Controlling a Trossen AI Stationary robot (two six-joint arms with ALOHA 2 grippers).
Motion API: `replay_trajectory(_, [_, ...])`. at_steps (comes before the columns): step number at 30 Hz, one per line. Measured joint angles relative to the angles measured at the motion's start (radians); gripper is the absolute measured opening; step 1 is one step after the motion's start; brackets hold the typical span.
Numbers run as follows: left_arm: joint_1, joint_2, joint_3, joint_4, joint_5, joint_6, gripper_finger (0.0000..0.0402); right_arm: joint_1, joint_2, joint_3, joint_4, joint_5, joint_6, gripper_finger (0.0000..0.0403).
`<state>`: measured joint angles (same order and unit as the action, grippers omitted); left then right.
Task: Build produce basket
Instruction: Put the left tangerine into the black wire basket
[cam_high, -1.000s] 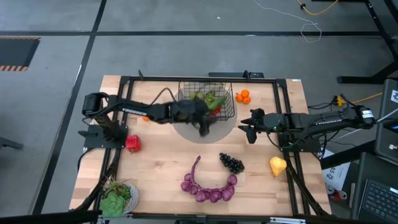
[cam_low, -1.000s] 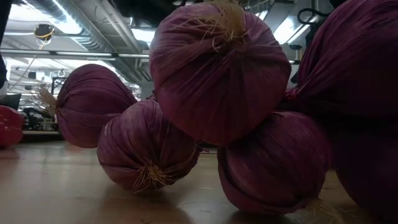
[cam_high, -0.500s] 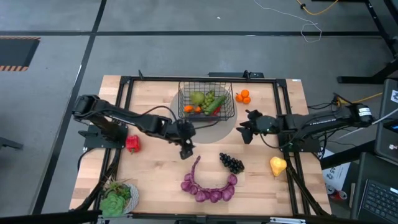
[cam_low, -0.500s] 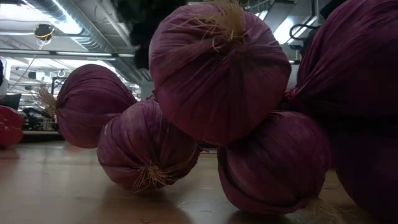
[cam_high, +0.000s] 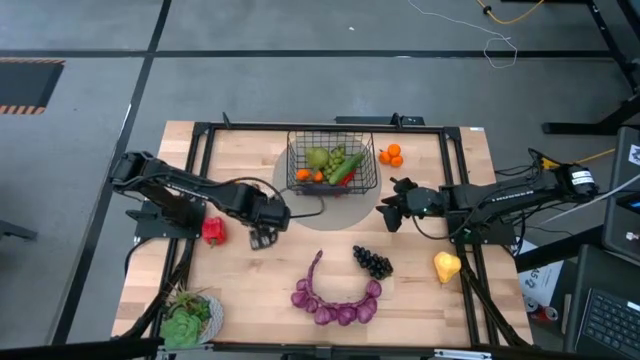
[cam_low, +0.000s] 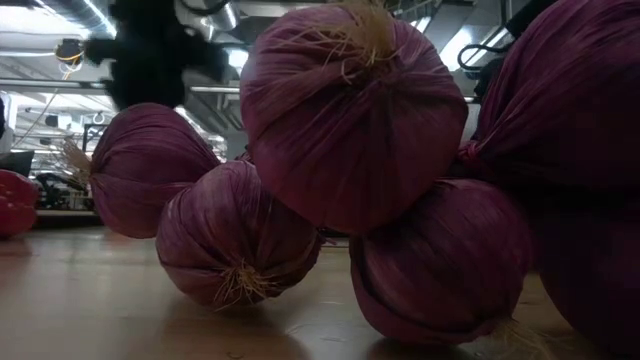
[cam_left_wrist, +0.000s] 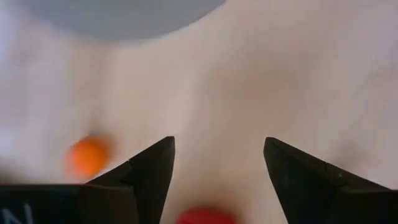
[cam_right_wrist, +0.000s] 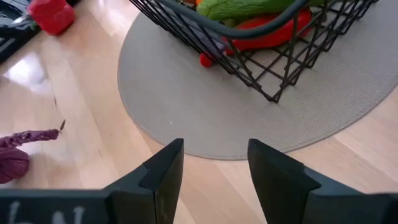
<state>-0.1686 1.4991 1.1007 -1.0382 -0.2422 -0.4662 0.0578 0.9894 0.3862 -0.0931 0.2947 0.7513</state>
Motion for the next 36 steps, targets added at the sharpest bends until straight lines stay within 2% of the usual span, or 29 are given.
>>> replay_trajectory(2, [0.002, 0.001, 0.0, -0.092, -0.105, -0.101, 0.0243, 0.0, 0.0, 0.0, 0.006, 0.0, 0.0, 0.0181])
replay_trajectory(5, [-0.007, 0.001, 0.0, -0.257, -0.321, -0.384, 0.0243, 0.0, 0.0, 0.0, 0.008, 0.0, 0.0, 0.0181])
replay_trajectory(7, [-0.012, 0.001, 0.0, -0.37, -0.423, -0.583, 0.0243, 0.0, 0.0, 0.0, 0.008, 0.0, 0.0, 0.0181])
replay_trajectory(10, [-0.019, 0.001, 0.0, -0.508, -0.512, -0.869, 0.0243, 0.0, 0.0, 0.0, 0.008, 0.0, 0.0, 0.0181])
replay_trajectory(12, [-0.023, 0.001, 0.0, -0.535, -0.514, -0.969, 0.0243, 0.0, 0.0, 0.0, 0.007, 0.0, 0.0, 0.0181])
replay_trajectory(17, [-0.041, 0.001, -0.004, -0.532, -0.344, -0.904, 0.0243, 0.0, 0.001, 0.0, 0.007, 0.0, 0.0, 0.0181])
replay_trajectory(19, [-0.065, -0.009, -0.006, -0.533, -0.314, -0.857, 0.0243, 0.0, 0.002, 0.0, 0.007, 0.0, -0.004, 0.0181])
replay_trajectory(24, [-0.14, -0.046, -0.005, -0.529, -0.316, -0.758, 0.0244, 0.0, 0.002, 0.0, 0.009, 0.0, -0.026, 0.0181])
replay_trajectory(31, [-0.194, -0.037, -0.005, -0.38, -0.35, -0.941, 0.0244, 0.0, 0.004, 0.0, 0.016, 0.0, -0.027, 0.0181])
replay_trajectory(34, [-0.193, -0.031, -0.005, -0.274, -0.372, -0.92, 0.0244, 0.0, 0.004, 0.0, 0.017, 0.0, -0.027, 0.0181])
replay_trajectory(36, [-0.185, -0.023, -0.004, -0.235, -0.428, -0.887, 0.0244, 0.0, 0.004, 0.0, 0.017, 0.0, -0.027, 0.0181])
